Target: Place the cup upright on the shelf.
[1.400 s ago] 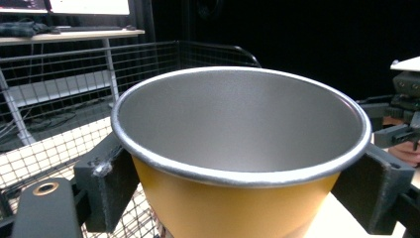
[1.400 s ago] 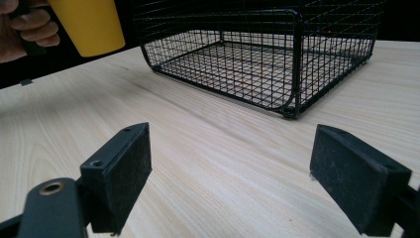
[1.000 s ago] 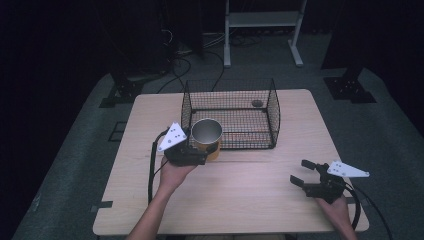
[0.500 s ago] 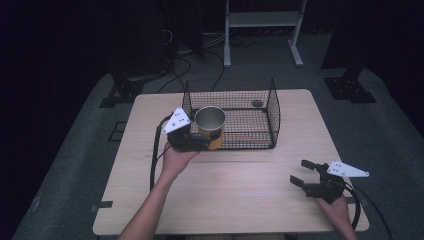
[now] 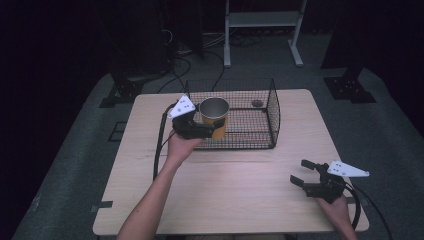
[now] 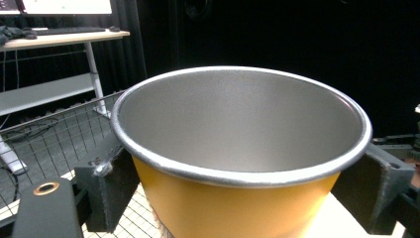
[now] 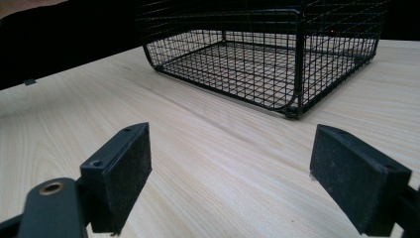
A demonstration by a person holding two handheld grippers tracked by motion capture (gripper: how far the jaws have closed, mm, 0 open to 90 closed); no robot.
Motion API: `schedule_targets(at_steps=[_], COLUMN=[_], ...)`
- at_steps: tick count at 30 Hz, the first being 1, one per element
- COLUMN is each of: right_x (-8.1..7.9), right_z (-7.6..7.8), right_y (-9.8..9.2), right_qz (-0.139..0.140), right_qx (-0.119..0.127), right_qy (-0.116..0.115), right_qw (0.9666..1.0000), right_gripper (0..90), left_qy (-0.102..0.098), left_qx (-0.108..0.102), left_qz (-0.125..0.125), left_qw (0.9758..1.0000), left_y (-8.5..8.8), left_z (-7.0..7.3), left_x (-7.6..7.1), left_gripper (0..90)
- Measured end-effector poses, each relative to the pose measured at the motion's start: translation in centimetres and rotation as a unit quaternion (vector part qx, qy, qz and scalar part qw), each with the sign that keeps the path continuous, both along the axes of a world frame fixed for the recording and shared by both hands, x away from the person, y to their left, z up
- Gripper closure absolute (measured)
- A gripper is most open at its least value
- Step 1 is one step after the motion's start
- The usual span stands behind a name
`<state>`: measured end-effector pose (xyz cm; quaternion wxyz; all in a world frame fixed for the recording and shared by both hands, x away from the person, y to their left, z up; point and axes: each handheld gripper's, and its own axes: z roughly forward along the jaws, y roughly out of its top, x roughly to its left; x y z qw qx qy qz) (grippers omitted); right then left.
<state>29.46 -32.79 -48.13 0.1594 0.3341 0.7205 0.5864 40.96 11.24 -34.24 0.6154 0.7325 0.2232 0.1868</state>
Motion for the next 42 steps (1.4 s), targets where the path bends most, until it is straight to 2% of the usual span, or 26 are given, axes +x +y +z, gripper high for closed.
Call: schedule_targets(at_steps=[2,5,12,14,17,20,23,28,34,35,42], right_x=[0.0,0.0,0.0,0.0,0.0,0.0,0.0,0.0,0.0,0.0,0.0], right_z=[0.0,0.0,0.0,0.0,0.0,0.0,0.0,0.0,0.0,0.0,0.0], right_y=[0.0,0.0,0.0,0.0,-0.1,-0.1,-0.1,-0.1,-0.1,-0.1,-0.1], right_qz=[0.000,0.001,0.001,0.001,0.001,0.001,0.002,0.002,0.004,0.004,0.005], right_qx=[0.000,0.000,0.001,0.001,0.002,0.003,0.005,0.006,0.006,0.006,0.006], right_qy=[0.000,0.000,0.000,0.000,0.000,0.000,0.000,0.000,0.000,0.001,0.001], right_qw=[1.0000,1.0000,1.0000,1.0000,1.0000,1.0000,1.0000,1.0000,1.0000,1.0000,1.0000], right_gripper=[15.1,15.1,15.1,15.1,15.1,15.1,15.1,15.1,15.1,15.1,15.1], left_qy=[-0.005,0.001,-0.005,-0.005,-0.016,-0.014,0.001,-0.004,-0.001,0.005,0.006], left_qx=[-0.001,-0.002,0.012,0.011,-0.001,-0.006,-0.004,-0.002,0.013,0.021,0.035], left_qz=[0.000,-0.002,-0.006,-0.007,-0.005,-0.003,-0.002,0.000,-0.010,-0.016,-0.022], left_qw=[1.0000,1.0000,0.9999,0.9999,0.9999,0.9999,1.0000,1.0000,0.9999,0.9996,0.9991], left_y=[-0.1,-0.4,-1.0,-1.2,-1.4,-1.4,-1.5,-1.7,-2.7,-3.1,-4.1], left_z=[-0.1,0.0,0.1,0.2,0.0,-0.1,-0.1,0.0,0.3,0.4,0.3], left_x=[0.4,1.2,2.3,2.7,3.3,3.7,4.5,5.2,6.1,6.5,7.8], left_gripper=[13.9,13.9,14.0,14.0,14.0,14.0,14.0,14.0,14.0,14.0,14.0])
